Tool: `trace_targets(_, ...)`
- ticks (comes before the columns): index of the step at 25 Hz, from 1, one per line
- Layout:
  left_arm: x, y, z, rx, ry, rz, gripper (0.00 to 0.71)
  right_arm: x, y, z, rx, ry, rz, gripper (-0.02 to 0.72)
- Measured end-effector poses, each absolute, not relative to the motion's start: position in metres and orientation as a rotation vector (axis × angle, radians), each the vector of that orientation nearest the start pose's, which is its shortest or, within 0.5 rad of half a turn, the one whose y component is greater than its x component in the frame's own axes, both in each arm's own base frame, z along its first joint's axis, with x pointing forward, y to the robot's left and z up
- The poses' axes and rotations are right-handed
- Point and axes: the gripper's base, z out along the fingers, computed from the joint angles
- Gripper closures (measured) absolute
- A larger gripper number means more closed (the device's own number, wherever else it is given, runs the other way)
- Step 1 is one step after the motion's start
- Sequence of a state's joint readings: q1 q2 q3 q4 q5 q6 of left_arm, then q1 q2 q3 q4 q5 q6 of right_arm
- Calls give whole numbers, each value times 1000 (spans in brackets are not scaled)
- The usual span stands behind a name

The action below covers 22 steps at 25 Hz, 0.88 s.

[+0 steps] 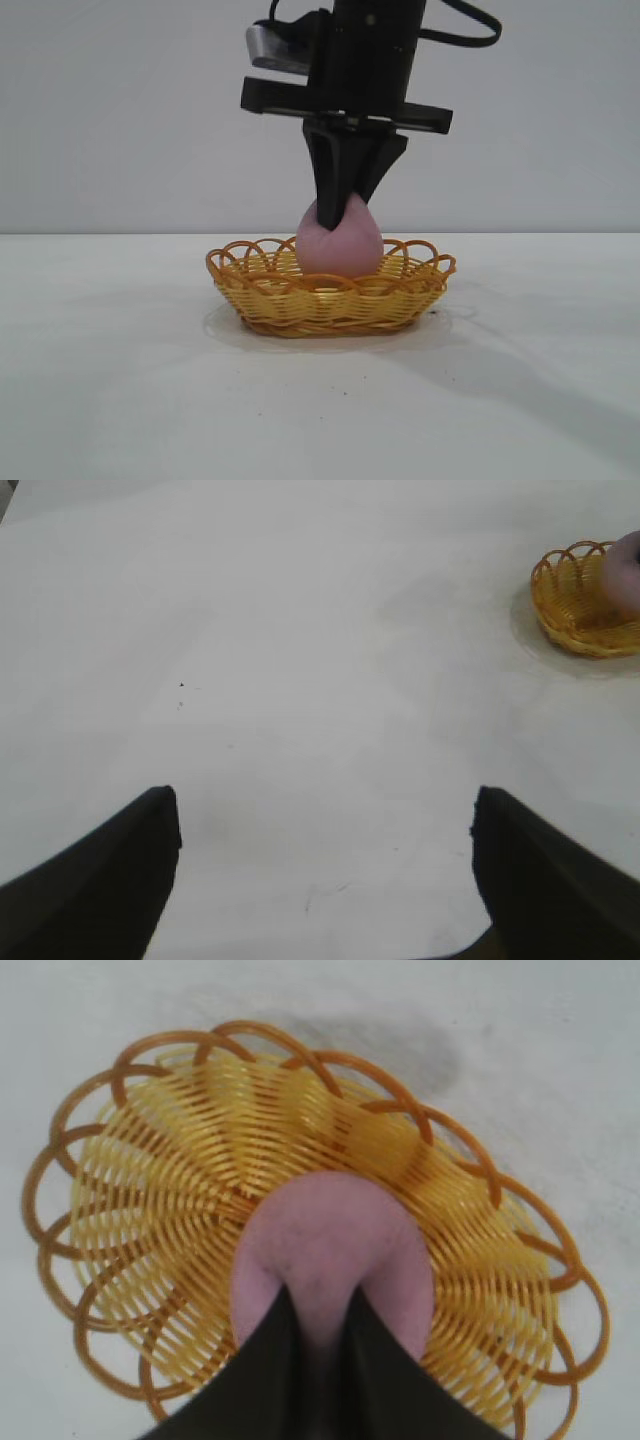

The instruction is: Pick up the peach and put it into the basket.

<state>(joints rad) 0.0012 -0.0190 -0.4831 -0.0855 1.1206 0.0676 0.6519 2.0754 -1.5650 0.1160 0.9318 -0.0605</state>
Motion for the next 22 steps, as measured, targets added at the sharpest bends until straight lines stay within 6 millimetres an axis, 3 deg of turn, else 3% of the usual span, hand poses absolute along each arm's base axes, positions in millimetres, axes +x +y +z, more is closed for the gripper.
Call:
trace_targets(4,-9,-7,268,77,2098,-62,133,333,264,181,-970,2819,211,174)
trace_targets(8,-9,-7,268,77,2098,-62,133,334,257,196,-967,2787,183,183)
trace_targets(9,-9,-7,268,77,2098,-62,133,336,253,200,-952,2780,183,144)
trace_targets(11,-9,-7,268,77,2098,-62,133,343,239,210,-896,2773,182,158)
trace_targets(16,-9,-7,268,77,2098,-62,133,372,183,220,-705,2807,123,158)
trace_targets(22,-9,-7,268,77,2098,-62,133,403,96,220,-429,2864,23,158)
